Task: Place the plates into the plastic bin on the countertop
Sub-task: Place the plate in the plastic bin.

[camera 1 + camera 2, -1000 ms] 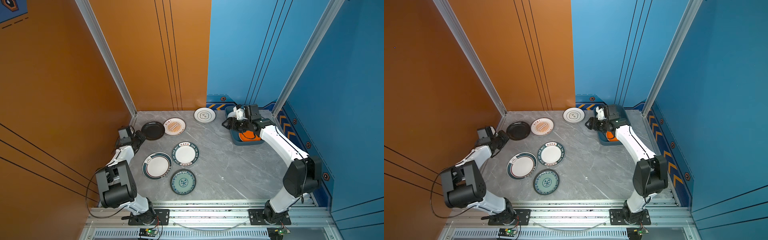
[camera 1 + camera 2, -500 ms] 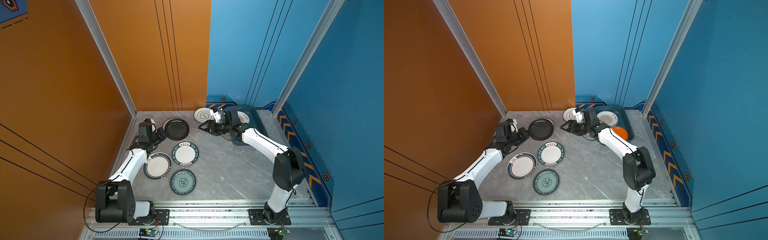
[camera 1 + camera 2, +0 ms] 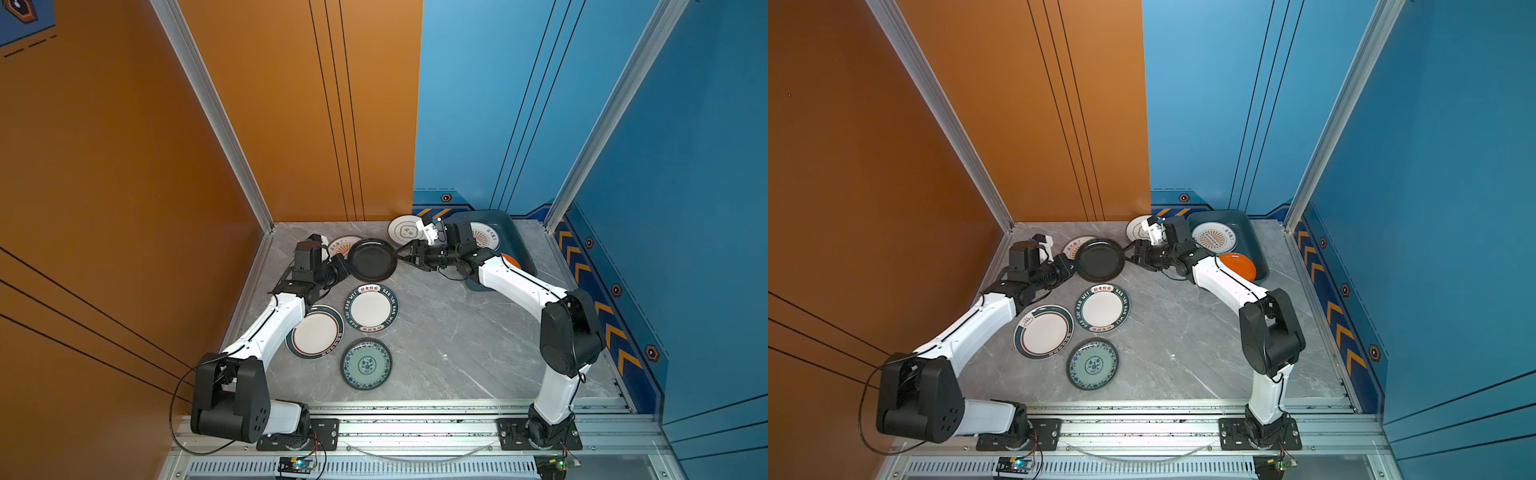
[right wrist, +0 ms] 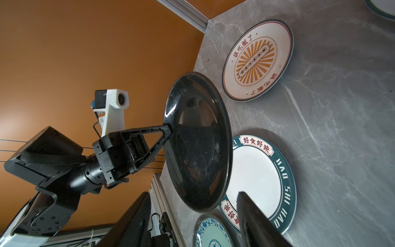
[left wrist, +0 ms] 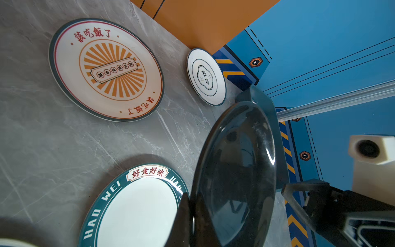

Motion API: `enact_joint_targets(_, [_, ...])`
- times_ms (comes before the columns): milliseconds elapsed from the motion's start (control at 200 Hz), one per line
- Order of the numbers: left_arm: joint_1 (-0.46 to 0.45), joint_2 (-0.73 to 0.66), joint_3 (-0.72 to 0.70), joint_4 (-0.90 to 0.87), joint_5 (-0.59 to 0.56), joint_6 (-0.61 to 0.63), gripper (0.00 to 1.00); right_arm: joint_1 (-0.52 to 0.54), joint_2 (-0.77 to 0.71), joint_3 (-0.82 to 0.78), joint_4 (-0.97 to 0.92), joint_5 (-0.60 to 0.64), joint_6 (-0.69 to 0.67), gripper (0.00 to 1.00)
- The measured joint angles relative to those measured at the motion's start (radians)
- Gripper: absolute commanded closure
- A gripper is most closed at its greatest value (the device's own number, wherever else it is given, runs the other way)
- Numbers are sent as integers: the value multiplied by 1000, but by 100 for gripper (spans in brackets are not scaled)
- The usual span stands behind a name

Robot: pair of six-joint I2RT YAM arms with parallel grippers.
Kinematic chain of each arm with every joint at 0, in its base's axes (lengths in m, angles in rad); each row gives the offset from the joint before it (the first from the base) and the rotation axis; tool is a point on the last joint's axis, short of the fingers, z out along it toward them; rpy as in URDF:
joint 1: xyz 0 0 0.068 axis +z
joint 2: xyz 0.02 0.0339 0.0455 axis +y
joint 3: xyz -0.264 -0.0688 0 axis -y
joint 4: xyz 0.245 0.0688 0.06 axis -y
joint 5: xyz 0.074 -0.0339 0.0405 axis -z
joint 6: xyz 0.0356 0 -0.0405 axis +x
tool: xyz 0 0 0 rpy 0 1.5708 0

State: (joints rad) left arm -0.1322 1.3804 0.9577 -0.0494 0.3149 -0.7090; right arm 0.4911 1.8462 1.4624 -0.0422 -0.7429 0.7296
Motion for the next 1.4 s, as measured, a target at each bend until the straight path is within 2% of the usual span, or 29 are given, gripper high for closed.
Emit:
enact_joint_targets(270, [-6,2,0,0,0,-1,100,0,8,3,-29,14,-23,34])
enact_joint_targets(651, [-34,14,1,16,0,-21,100,6,104,35,-23,9,-8,35])
enact_joint_targets(931, [-79,62,16,45,0,-29,100,21,166,73,58,-19,58,59])
enact_joint_targets(1222, [-87,82,21,58,-6,-61,100,9,192,84,105,-45,116,100])
enact_joint_targets(1252, [-87,83,23,61,-5,-63,100,5,192,86,104,-51,116,100])
enact_joint_targets(1327, [-90,83,24,61,-3,-68,88,1,190,90,92,-53,106,100])
enact_joint_targets(1397, [-95,87,25,59,-3,-64,69,-4,185,94,72,-45,83,100])
